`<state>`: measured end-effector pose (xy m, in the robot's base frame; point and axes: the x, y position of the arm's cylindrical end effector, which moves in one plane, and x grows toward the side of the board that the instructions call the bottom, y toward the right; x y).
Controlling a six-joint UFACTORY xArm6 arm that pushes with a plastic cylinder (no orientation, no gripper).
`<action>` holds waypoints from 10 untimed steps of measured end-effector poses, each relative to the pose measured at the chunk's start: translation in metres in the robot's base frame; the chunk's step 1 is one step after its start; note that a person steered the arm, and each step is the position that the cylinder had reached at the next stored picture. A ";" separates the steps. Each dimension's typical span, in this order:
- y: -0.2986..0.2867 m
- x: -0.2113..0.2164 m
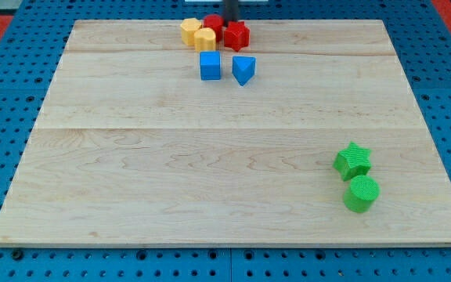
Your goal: Place the red star to the right of the blue triangle
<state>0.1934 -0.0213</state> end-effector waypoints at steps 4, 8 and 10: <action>-0.103 0.018; 0.000 0.022; 0.067 0.007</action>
<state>0.2006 0.0459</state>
